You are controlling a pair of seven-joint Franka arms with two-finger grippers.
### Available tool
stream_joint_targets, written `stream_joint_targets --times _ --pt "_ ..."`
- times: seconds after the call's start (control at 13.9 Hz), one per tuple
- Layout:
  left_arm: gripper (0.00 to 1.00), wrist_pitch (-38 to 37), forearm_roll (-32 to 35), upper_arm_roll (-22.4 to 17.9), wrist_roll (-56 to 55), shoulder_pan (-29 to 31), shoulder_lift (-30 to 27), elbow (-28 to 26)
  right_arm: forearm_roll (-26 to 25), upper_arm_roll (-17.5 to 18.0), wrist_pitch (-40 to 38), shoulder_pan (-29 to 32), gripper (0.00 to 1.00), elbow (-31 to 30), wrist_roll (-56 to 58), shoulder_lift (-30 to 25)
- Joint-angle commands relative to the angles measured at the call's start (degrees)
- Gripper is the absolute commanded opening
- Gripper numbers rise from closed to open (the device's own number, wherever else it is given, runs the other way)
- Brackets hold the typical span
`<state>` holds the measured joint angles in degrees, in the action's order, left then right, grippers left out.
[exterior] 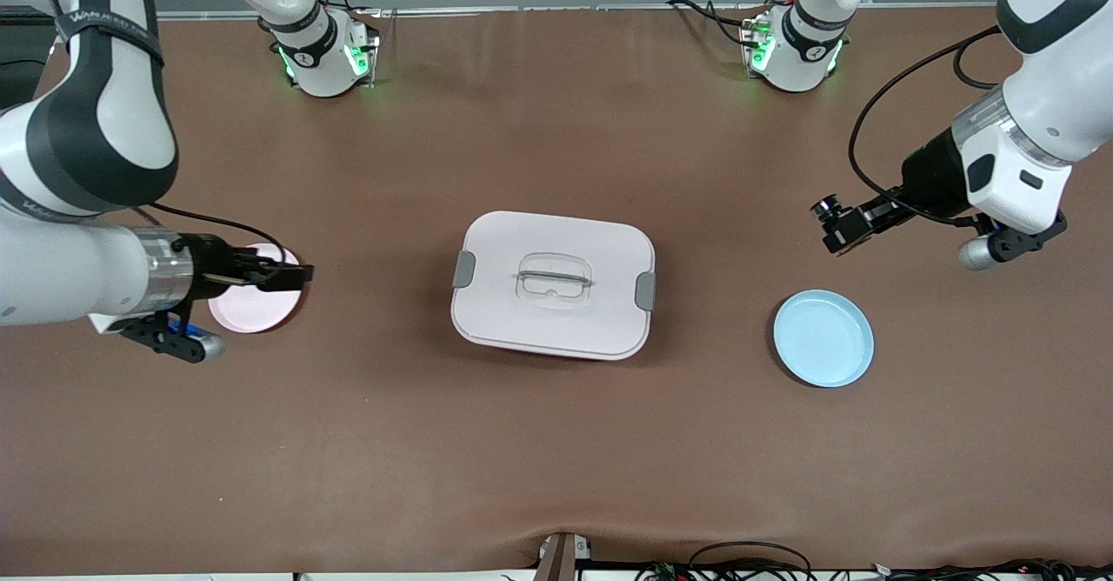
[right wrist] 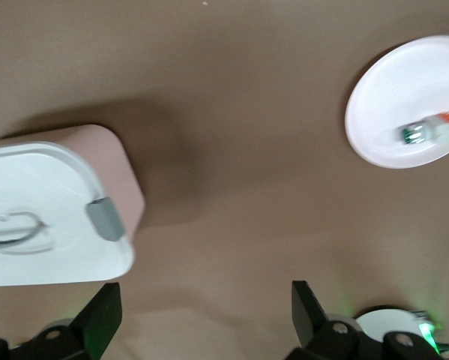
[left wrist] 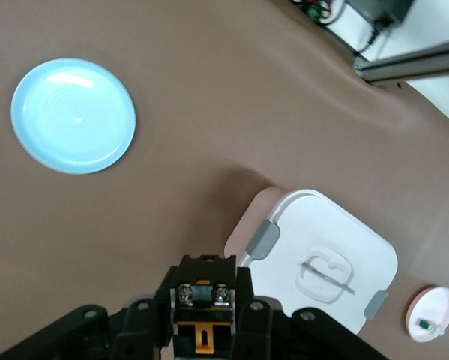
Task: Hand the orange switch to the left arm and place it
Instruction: 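Carry the switch toward the blue plate while the right gripper withdraws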
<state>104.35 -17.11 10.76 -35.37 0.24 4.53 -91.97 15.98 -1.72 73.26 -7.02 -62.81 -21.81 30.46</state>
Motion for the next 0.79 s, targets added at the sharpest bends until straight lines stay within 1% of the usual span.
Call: stream_joint_targets --times 0.0,0.22,0.29,0.36,0.5,0.57,0.72 --pt "0.00 -1.4 0.9 0.0 -6.4 2.1 -0.7 0.4 -4.8 1.0 -1.8 2.5 1.00 -0.5 9.5 -1.4" --pt "0.00 -2.4 1.1 -0.2 -18.6 4.4 0.1 0.1 -10.2 1.0 -3.0 5.1 1.00 -0.6 20.3 -1.9" --pt "0.00 -2.4 3.6 -0.1 -22.4 4.7 0.6 -0.1 -11.7 1.0 -4.0 5.8 1.00 -0.7 22.9 -2.0" --pt "0.00 -2.4 7.7 0.1 -27.3 4.6 1.0 -0.1 -12.6 1.0 -5.1 6.5 1.00 -0.7 24.6 -2.0" --pt "0.00 -2.4 13.1 0.6 -36.5 4.3 3.4 -0.3 -13.2 1.0 -5.6 7.8 1.00 -0.7 26.7 -2.0" --pt "0.00 -2.2 15.1 0.6 -38.5 4.3 4.2 -0.4 -13.6 1.0 -6.5 8.0 1.00 -0.7 27.0 -2.0" --pt "0.00 -0.5 15.8 0.6 -41.9 4.6 4.9 -1.9 -15.7 1.0 -7.3 7.9 1.00 -0.8 27.0 -2.0"
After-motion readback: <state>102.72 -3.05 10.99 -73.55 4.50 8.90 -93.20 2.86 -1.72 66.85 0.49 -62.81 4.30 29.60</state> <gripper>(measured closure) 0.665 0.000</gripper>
